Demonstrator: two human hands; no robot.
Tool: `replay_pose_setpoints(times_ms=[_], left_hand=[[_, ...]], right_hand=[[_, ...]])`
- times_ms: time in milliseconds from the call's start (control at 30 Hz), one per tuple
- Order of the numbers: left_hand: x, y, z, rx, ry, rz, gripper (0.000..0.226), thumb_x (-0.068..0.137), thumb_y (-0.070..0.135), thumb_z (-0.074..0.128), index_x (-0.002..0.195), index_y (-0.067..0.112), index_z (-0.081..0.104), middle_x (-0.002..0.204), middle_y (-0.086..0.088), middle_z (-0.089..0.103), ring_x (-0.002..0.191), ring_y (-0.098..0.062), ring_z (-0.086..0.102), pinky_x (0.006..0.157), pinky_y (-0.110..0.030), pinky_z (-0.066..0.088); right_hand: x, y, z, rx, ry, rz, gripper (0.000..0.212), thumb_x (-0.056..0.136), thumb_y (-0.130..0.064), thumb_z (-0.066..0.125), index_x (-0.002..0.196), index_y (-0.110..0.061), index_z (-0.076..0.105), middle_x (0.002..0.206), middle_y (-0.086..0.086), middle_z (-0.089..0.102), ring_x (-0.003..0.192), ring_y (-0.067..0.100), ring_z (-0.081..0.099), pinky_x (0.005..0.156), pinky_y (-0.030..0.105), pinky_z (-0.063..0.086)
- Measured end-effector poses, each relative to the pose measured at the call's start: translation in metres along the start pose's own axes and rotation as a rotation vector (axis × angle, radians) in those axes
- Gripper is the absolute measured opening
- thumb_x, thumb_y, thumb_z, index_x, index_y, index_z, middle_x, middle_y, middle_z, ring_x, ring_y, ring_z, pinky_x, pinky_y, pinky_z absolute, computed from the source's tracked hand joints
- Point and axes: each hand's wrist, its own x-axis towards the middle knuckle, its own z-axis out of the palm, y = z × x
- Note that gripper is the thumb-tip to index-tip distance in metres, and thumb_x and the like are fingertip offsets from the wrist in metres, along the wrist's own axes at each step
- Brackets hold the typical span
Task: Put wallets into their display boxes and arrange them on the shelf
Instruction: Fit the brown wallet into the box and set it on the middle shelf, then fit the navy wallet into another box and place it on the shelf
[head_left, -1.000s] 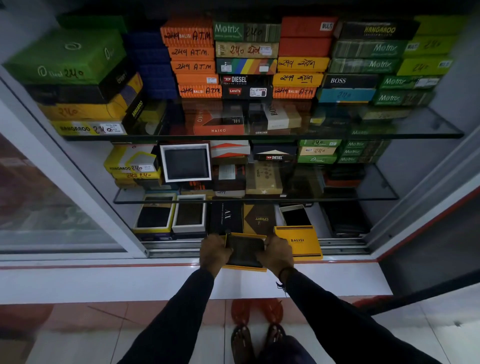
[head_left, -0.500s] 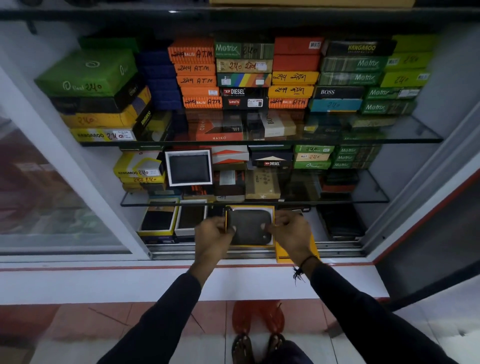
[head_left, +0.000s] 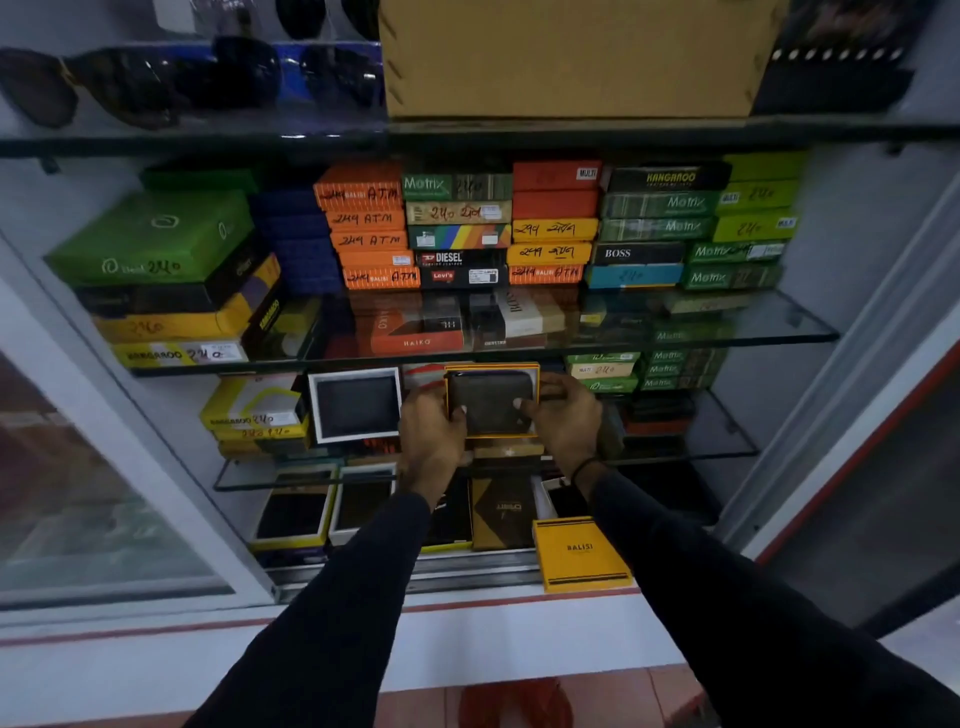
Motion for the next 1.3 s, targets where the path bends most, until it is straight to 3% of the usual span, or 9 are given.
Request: replay_pose_setpoints(times_ms=[100, 367, 467, 567, 733, 933, 1067, 1167, 1300], left_hand=[[0.020, 0.001, 0.009, 0.103, -0.033, -0.043, 0.025, 0.091, 0.019, 0.071, 0.115, 0.012, 0.068, 0.117, -0.011, 0.071, 0.107, -0.025, 0.068, 0.083, -0.030, 0.053], [0.019, -0.002, 0.008, 0.096, -0.068, -0.078, 0.030, 0.093, 0.023, 0.070, 0.118, 0.008, 0.066, 0.120, -0.013, 0.068, 0.107, -0.025, 0.067, 0.082, -0.028, 0.052], [-0.007, -0.007, 0.008, 0.044, 0.048, 0.024, 0.035, 0.097, 0.025, 0.061, 0.128, 0.010, 0.061, 0.135, -0.012, 0.055, 0.118, -0.025, 0.060, 0.099, -0.038, 0.054], [-0.048, -0.021, 0.017, 0.012, 0.148, 0.284, 0.025, 0.098, 0.019, 0.055, 0.121, 0.010, 0.062, 0.127, -0.010, 0.055, 0.105, -0.020, 0.061, 0.085, -0.030, 0.053], [-0.123, -0.056, 0.066, 0.105, -0.244, 0.493, 0.015, 0.094, 0.022, 0.054, 0.106, 0.017, 0.062, 0.114, -0.001, 0.056, 0.088, -0.011, 0.060, 0.071, -0.026, 0.055], [-0.148, -0.053, 0.120, 0.387, -0.661, 0.494, 0.053, 0.081, 0.035, 0.067, 0.130, 0.018, 0.057, 0.131, -0.002, 0.056, 0.114, -0.023, 0.061, 0.089, -0.036, 0.055], [-0.147, -0.020, 0.153, 0.510, -0.780, 0.490, 0.084, 0.076, 0.044, 0.076, 0.146, 0.016, 0.038, 0.153, -0.008, 0.040, 0.132, -0.033, 0.050, 0.100, -0.044, 0.049], [-0.144, 0.005, 0.173, 0.574, -0.870, 0.427, 0.109, 0.071, 0.041, 0.085, 0.156, 0.015, 0.022, 0.166, -0.011, 0.023, 0.142, -0.035, 0.040, 0.109, -0.046, 0.044], [-0.134, 0.014, 0.189, 0.642, -0.906, 0.471, 0.117, 0.066, 0.039, 0.090, 0.157, 0.016, 0.021, 0.155, -0.014, 0.036, 0.133, -0.034, 0.048, 0.103, -0.044, 0.049]], right_hand=[[0.016, 0.000, 0.016, 0.013, -0.018, 0.034, 0.042, 0.069, -0.016, 0.086, 0.106, -0.021, 0.069, 0.102, -0.002, 0.072, 0.093, 0.013, 0.068, 0.048, 0.004, 0.043], [0.027, 0.010, 0.020, 0.012, -0.009, 0.100, 0.035, 0.067, -0.013, 0.087, 0.099, -0.014, 0.073, 0.096, 0.004, 0.076, 0.093, 0.017, 0.072, 0.083, 0.029, 0.059], [0.012, 0.017, 0.004, -0.037, 0.065, 0.065, 0.021, 0.072, -0.018, 0.078, 0.093, -0.015, 0.076, 0.083, 0.001, 0.077, 0.087, 0.017, 0.072, 0.084, 0.031, 0.058], [-0.014, 0.039, -0.019, -0.059, 0.151, -0.044, 0.007, 0.077, -0.021, 0.071, 0.082, -0.018, 0.075, 0.069, -0.004, 0.071, 0.072, 0.015, 0.070, 0.075, 0.026, 0.056], [-0.067, 0.109, -0.068, -0.244, 0.205, -0.136, 0.009, 0.078, -0.033, 0.064, 0.072, -0.027, 0.062, 0.052, -0.011, 0.056, 0.051, -0.004, 0.055, 0.054, 0.004, 0.035], [-0.082, 0.173, -0.111, -0.536, -0.085, 0.469, 0.023, 0.091, -0.019, 0.056, 0.092, -0.001, 0.071, 0.092, 0.019, 0.072, 0.087, 0.035, 0.069, 0.071, 0.035, 0.047], [-0.090, 0.174, -0.129, -0.007, -0.265, 0.865, 0.021, 0.096, -0.019, 0.052, 0.080, -0.011, 0.063, 0.087, 0.010, 0.064, 0.073, 0.023, 0.057, 0.065, 0.031, 0.039], [-0.092, 0.177, -0.134, 0.102, -0.352, 0.918, 0.022, 0.097, -0.024, 0.050, 0.091, -0.013, 0.067, 0.096, 0.007, 0.068, 0.090, 0.023, 0.060, 0.072, 0.030, 0.040], [-0.087, 0.191, -0.140, 0.190, -0.393, 0.954, 0.025, 0.096, -0.024, 0.049, 0.100, -0.011, 0.070, 0.110, 0.013, 0.070, 0.101, 0.025, 0.062, 0.086, 0.034, 0.045]])
